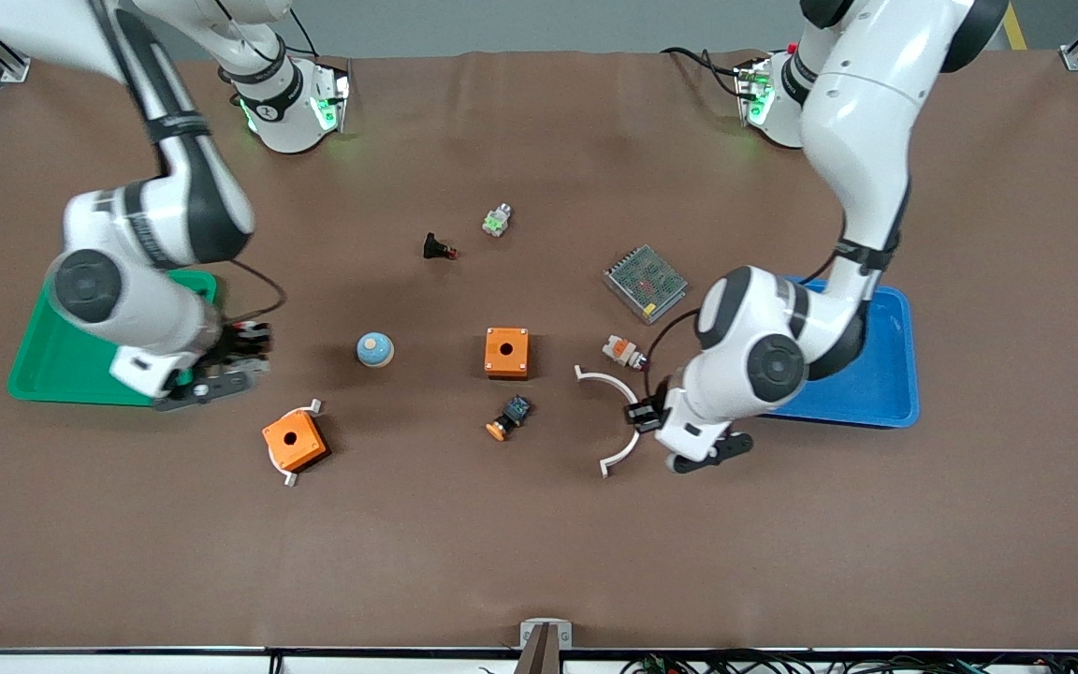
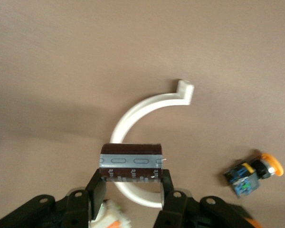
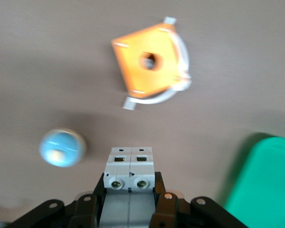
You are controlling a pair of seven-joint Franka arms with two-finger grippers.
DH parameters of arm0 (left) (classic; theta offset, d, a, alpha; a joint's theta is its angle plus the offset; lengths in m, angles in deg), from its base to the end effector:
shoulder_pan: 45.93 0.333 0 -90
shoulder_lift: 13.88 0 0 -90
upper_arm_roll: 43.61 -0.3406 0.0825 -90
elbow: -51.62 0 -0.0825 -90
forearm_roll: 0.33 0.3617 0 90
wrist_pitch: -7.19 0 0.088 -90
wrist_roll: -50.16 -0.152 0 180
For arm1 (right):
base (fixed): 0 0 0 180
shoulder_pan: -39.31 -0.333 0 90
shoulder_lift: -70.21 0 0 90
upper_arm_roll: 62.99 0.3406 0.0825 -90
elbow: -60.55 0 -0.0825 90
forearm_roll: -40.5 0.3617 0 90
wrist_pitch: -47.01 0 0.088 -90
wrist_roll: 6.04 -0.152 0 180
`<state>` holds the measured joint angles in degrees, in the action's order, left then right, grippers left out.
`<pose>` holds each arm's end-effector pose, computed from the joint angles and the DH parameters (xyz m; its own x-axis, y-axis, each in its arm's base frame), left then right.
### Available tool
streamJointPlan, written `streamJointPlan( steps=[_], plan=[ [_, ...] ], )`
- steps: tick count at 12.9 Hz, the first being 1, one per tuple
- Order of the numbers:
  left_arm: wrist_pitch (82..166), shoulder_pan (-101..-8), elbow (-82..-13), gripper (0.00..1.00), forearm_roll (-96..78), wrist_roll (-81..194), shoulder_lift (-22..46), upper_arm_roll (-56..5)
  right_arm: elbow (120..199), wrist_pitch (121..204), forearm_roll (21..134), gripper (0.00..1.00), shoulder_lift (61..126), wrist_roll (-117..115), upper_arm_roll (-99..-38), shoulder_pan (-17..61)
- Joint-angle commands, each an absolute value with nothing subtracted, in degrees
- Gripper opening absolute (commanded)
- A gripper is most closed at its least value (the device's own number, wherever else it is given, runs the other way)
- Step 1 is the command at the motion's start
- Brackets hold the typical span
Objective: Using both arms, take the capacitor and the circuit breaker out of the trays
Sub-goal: 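Carry the breaker and capacitor out of the trays toward the table middle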
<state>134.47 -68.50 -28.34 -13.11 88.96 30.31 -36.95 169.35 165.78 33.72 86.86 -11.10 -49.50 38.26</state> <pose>0.6467 -0.3597 0.2434 0.9412 0.3088 -0.1371 0.3332 -0.9155 0.2256 0.5744 0.1318 0.3362 0.9706 0.2171 -0.1044 0.2221 -0.9742 0.0395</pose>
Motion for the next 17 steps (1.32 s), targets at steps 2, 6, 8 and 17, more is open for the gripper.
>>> streamJointPlan(
  steps=[2, 6, 8, 17],
  plan=[
    [141.7, -72.7, -27.2, 0.01, -14.1, 94.3, 33.8, -37.4, 168.1, 171.6, 34.8, 0.02, 92.3, -24.0, -50.1, 30.0],
    [146.0, -75.6, -27.5, 0.18, -14.0, 97.4, 35.5, -37.5, 165.2, 180.1, 35.0, 0.04, 101.7, -25.5, -50.1, 25.7],
    [146.1, -75.7, -27.5, 0.43, -14.0, 97.4, 35.5, -37.5, 162.1, 181.9, 34.8, 0.04, 105.8, -28.8, -50.1, 23.7],
    [145.4, -72.7, -28.1, 0.98, -13.3, 97.0, 30.8, -38.2, 157.1, 181.1, 34.8, 1.0, 110.2, -28.4, -50.2, 23.4]
  ],
)
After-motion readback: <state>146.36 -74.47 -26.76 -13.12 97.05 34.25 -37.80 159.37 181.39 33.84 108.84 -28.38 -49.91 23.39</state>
